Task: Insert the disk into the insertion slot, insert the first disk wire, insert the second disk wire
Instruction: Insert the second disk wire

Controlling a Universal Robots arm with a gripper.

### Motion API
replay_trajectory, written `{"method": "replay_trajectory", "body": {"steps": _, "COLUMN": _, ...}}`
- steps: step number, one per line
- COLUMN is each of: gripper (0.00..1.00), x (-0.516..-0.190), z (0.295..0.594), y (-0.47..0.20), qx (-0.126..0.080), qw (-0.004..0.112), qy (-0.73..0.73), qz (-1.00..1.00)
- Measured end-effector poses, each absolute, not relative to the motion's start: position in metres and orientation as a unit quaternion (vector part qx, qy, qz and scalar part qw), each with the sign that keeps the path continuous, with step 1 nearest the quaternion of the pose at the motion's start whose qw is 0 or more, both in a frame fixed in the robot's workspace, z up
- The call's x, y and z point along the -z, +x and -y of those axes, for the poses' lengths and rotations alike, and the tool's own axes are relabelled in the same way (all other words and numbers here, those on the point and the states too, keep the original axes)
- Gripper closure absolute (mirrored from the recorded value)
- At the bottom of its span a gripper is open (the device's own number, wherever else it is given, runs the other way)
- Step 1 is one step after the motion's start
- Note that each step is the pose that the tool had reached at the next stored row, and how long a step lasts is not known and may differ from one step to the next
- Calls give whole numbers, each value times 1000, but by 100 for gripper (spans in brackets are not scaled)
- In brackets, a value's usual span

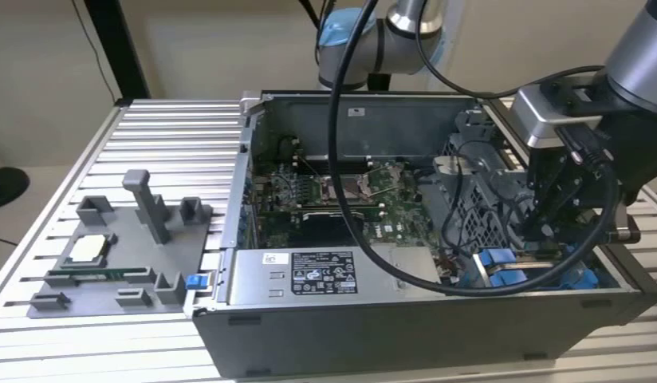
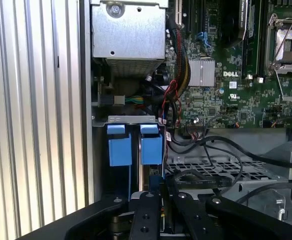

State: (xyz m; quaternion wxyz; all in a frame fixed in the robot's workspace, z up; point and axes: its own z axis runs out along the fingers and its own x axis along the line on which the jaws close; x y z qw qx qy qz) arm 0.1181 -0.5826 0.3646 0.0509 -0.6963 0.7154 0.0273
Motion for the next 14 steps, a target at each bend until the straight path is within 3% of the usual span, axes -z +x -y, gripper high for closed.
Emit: {"method": "replay_trajectory", "body": {"steps": 14, "gripper": 100, "x": -362, "z": 582, "y": 125, "qx": -21, "qw": 57, "qy": -696, "qz": -715}}
